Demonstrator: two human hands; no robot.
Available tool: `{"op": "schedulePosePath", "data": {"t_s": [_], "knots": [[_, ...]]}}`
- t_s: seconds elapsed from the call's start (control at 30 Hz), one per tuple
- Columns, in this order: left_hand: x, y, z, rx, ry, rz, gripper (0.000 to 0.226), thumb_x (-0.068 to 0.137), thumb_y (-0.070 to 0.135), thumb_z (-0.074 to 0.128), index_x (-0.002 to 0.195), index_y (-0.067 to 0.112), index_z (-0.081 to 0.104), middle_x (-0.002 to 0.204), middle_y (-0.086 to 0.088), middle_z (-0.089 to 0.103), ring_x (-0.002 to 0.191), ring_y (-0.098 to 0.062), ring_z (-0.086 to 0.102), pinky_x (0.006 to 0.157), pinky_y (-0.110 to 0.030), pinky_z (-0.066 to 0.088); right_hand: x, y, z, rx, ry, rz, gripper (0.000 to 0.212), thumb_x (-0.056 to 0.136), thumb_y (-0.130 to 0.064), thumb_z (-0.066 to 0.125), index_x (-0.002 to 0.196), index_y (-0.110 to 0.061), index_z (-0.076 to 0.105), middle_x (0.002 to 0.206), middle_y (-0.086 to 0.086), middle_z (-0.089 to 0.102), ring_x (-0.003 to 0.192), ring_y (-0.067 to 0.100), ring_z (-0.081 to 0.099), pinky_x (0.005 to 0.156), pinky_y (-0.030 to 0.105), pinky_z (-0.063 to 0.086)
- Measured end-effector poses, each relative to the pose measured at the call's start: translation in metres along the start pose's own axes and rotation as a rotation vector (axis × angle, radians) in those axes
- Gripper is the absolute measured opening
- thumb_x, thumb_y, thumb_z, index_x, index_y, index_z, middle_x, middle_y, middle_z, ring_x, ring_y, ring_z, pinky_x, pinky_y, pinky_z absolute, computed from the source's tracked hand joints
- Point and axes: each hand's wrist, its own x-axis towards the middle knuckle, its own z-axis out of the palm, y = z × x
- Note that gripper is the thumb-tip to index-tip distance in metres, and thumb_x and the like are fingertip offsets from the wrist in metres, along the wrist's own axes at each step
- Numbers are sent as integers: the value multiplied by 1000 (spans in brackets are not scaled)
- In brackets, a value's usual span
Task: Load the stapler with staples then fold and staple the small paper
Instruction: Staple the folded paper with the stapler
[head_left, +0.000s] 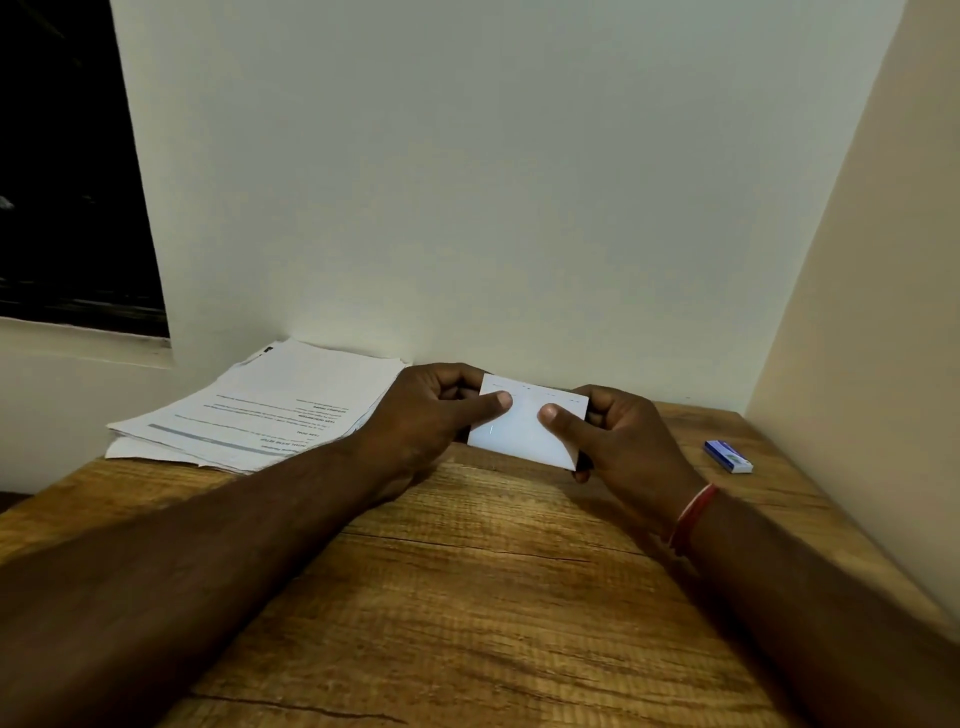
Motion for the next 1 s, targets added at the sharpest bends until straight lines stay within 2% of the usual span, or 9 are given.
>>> {"op": "schedulePosePath", "data": {"t_s": [0.1, 0.2, 0.3, 0.43, 0.5, 0.7, 0.8, 0.87, 1.0], "knots": [[1, 1, 0, 26, 3, -8, 11, 96, 7, 87, 102, 0, 80, 84, -11, 80, 81, -25, 80, 74, -32, 68, 0, -1, 1, 4, 3, 27, 18, 99, -25, 80, 113, -14, 80, 90, 2, 83, 68, 10, 74, 52, 27, 58], [3, -3, 0, 61, -10, 16, 25, 95, 10, 89, 110, -6, 77, 99, -22, 84, 94, -41, 83, 85, -43, 69, -3, -1, 3, 4, -5, 37, 16, 98, -22, 80, 112, -15, 79, 89, -2, 84, 73, 9, 77, 53, 23, 57], [1, -3, 3, 85, -6, 20, 30, 95, 10, 89, 114, -9, 75, 108, -26, 83, 95, -35, 84, 79, -36, 68, -6, -3, 3, -7, -34, 25, 15, 99, -17, 79, 113, -12, 78, 86, -4, 82, 69, 3, 76, 52, 17, 54], [2, -1, 1, 102, 7, 6, 11, 95, 9, 89, 92, 4, 80, 85, -11, 82, 87, -27, 82, 77, -39, 68, -7, -4, 4, 1, -32, 30, 13, 100, -17, 78, 113, -13, 78, 87, -4, 82, 70, 3, 77, 52, 17, 55], [3, 0, 0, 148, 38, 17, 19, 93, 10, 91, 80, 14, 78, 78, -4, 80, 86, -33, 83, 80, -45, 68, -6, -5, 2, -47, -20, 15, 13, 101, -21, 77, 112, -16, 79, 86, -6, 82, 74, 5, 78, 53, 19, 56], [7, -4, -3, 204, 5, 15, 21, 96, 14, 89, 85, 7, 73, 87, -29, 76, 82, -23, 80, 71, -33, 68, -3, 0, -1, -107, 16, -7, 13, 101, -28, 77, 110, -20, 81, 86, -6, 81, 77, 11, 77, 53, 29, 61], [6, -6, -3, 199, -89, -33, 14, 99, 19, 87, 105, 7, 82, 101, -12, 86, 96, -25, 85, 82, -41, 71, -2, -1, -3, -100, 28, -5, 14, 100, -27, 78, 111, -20, 81, 92, 2, 80, 77, 14, 77, 51, 30, 60], [6, -8, -3, 192, -133, -50, 28, 99, 18, 87, 124, 8, 82, 113, -9, 87, 105, -27, 85, 87, -45, 71, -2, -1, -4, -111, 27, 2, 15, 100, -28, 78, 112, -20, 80, 92, 5, 78, 68, 17, 75, 49, 27, 57], [8, -8, -5, 250, -59, 33, 22, 95, 13, 90, 110, 0, 81, 98, -8, 88, 88, -18, 85, 75, -34, 70, -5, -3, -2, -53, 2, 9, 16, 99, -26, 80, 113, -17, 80, 86, 4, 81, 61, 23, 71, 49, 27, 57]]}}
